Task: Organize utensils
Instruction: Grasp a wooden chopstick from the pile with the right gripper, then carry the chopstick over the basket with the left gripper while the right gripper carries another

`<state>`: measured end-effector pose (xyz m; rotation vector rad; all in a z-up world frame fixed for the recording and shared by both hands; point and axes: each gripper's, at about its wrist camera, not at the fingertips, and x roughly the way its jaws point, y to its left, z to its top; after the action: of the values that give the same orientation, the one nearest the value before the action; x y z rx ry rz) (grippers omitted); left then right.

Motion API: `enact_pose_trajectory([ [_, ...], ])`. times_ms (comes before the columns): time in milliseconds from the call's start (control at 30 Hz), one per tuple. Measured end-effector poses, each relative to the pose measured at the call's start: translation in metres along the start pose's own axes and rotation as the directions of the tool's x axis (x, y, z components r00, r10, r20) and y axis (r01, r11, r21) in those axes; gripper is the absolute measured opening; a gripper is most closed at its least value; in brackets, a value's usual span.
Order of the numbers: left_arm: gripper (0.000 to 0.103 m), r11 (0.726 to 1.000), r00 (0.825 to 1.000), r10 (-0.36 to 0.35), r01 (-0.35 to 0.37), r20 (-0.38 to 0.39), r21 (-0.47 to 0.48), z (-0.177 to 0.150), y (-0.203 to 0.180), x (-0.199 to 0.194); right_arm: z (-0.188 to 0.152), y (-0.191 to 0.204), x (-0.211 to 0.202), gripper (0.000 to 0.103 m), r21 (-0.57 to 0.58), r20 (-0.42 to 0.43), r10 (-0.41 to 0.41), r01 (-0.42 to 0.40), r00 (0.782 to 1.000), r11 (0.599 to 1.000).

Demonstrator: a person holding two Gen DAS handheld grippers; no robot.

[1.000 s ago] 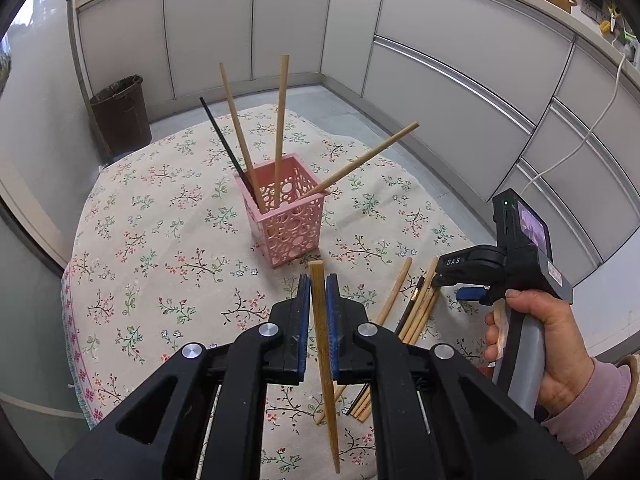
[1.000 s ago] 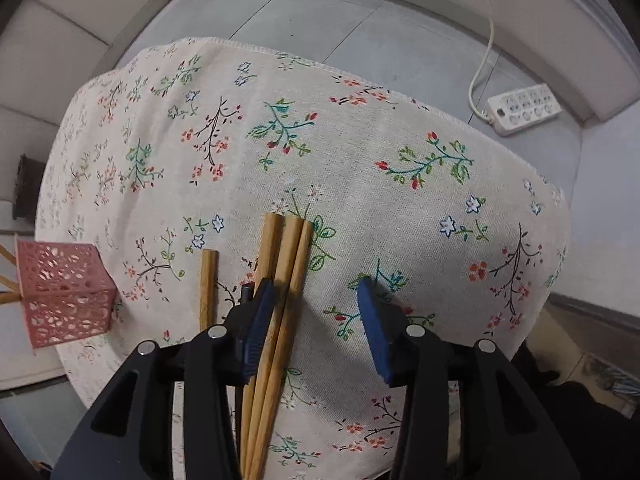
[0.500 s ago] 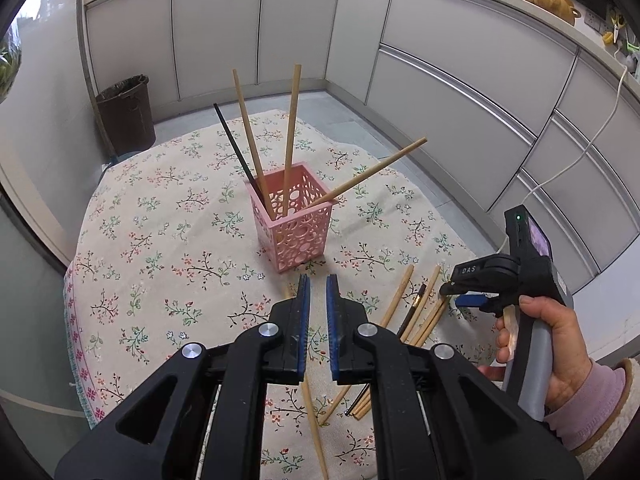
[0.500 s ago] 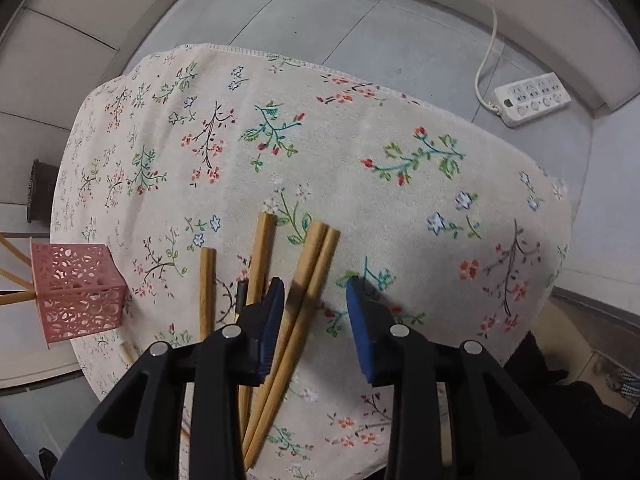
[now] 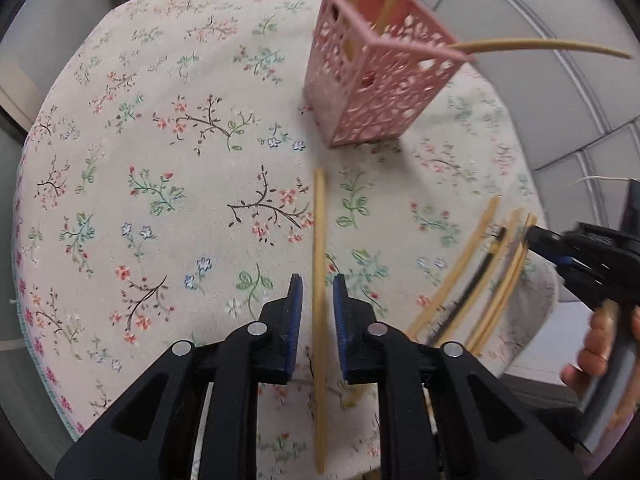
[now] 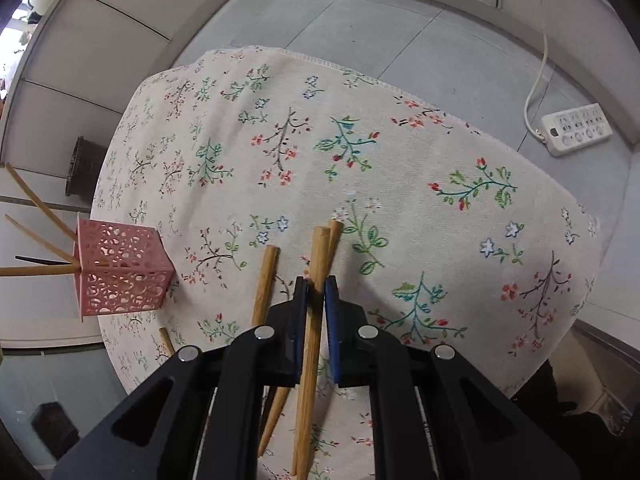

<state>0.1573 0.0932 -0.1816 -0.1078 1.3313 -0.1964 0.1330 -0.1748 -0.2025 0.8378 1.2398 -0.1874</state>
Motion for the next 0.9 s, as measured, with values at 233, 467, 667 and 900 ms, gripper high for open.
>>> enact_pose_trajectory([
  [233, 0.029, 0.991, 0.989, 0.133, -0.131, 0.067, -0.035, 0.022, -0.015, 0.031, 0.008, -0.023, -0.002, 0.05, 0.018, -0.036, 0.015, -0.014, 0.999, 1.0],
  [467, 0.008, 0.974, 0.969, 0.225, -0.224, 0.098, -0.022, 0.021, -0.037, 0.036, 0.017, -0.034, 0.003, 0.052, 0.036, -0.071, -0.002, 0.004, 0.998, 0.999],
  [667, 0.007, 0.982, 0.974, 0.184, -0.177, 0.131, -0.064, -0.002, -0.025, 0.021, 0.013, -0.023, 0.008, 0.043, 0.0, -0.052, -0.082, 0.082, 0.995, 0.997],
  [900, 0.007, 0.988, 0.969, 0.14, -0.124, 0.203, -0.088, -0.01, -0.016, -0.018, 0.01, -0.03, 0.006, 0.034, 0.058, -0.056, -0.066, 0.069, 0.996, 0.996],
])
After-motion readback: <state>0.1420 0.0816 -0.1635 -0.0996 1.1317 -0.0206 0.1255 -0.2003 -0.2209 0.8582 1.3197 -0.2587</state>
